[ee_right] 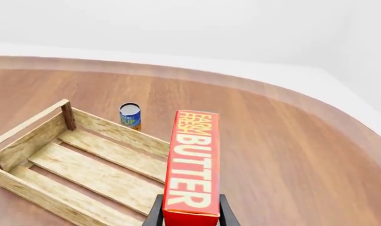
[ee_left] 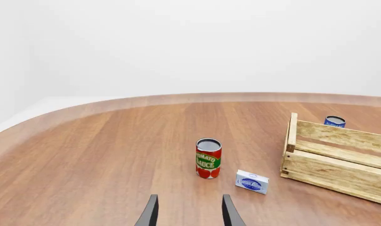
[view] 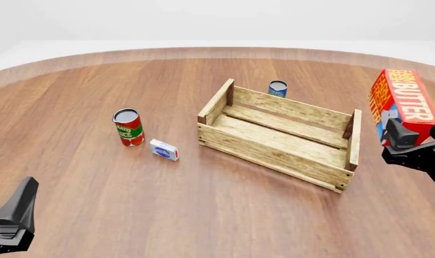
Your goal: Pick up the butter and put it in the tray.
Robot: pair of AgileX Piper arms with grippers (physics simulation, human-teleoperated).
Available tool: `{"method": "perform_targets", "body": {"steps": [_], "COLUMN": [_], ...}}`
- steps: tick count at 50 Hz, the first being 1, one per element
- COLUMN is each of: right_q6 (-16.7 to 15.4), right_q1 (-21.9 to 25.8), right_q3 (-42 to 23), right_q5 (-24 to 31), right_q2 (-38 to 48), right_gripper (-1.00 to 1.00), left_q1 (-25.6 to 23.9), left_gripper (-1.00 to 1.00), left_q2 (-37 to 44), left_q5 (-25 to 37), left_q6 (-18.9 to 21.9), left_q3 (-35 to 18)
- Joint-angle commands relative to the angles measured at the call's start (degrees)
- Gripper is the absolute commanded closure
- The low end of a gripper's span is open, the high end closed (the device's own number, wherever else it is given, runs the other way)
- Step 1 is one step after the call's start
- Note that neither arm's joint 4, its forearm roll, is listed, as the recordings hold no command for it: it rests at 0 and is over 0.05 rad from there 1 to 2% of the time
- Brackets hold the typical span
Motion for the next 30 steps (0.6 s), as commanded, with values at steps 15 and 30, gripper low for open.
{"method": "perform_targets", "body": {"steps": [15,30], "right_q6": [-0.90,-1.21], "right_q1": [5.40,8.99], "right_q3": [-6.89,-9.49], "right_q5": [-0.22,-0.78], "right_q2": [6.08,10.54], "right_gripper": [1.00,1.00], "left_q1": [0.00,0.00], "left_gripper": [-1.00,-1.00], "left_q2": [0.00,0.00], "left_q5": [0.00,0.00], "left_q6": [0.00,0.00], "left_q3": [0.00,0.00]}}
